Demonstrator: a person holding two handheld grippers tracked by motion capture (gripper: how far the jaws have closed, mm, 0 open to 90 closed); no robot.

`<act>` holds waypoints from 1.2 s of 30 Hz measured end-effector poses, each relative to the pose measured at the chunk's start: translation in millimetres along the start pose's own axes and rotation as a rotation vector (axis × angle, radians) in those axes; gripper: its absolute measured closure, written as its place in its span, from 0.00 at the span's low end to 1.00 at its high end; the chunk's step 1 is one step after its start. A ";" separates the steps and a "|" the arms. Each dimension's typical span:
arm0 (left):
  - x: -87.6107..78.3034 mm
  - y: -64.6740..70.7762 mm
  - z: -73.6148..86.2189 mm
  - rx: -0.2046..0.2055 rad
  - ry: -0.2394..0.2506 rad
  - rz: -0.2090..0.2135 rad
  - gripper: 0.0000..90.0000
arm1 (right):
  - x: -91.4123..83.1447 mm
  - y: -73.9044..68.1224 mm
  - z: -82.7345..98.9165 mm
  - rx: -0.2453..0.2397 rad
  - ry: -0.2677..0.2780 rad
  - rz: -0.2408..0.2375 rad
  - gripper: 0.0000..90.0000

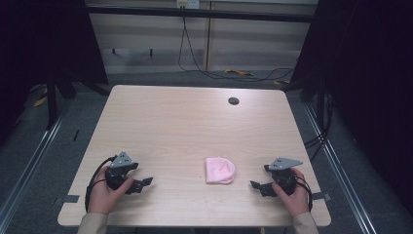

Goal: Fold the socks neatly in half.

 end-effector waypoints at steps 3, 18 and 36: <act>-3.8 -5.5 2.5 0.011 -0.002 -0.019 0.19 | 0.1 0.1 0.0 -0.001 0.000 -0.001 0.16; -10.8 -20.8 14.8 0.027 -0.011 -0.070 0.19 | 0.2 -0.1 -0.1 0.000 0.001 -0.005 0.16; -10.2 -22.2 16.6 0.052 -0.020 -0.082 0.16 | 0.3 0.0 -0.1 -0.001 0.001 -0.003 0.16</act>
Point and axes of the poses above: each handheld gripper's, and its own axes: x roughly forward along the jaws, z roughly out of its underside, y roughly to its right, the point moved 9 cm from there along x, roughly forward along the jaws, and after that the axes turned 13 degrees about y, right-handed, at the moved point
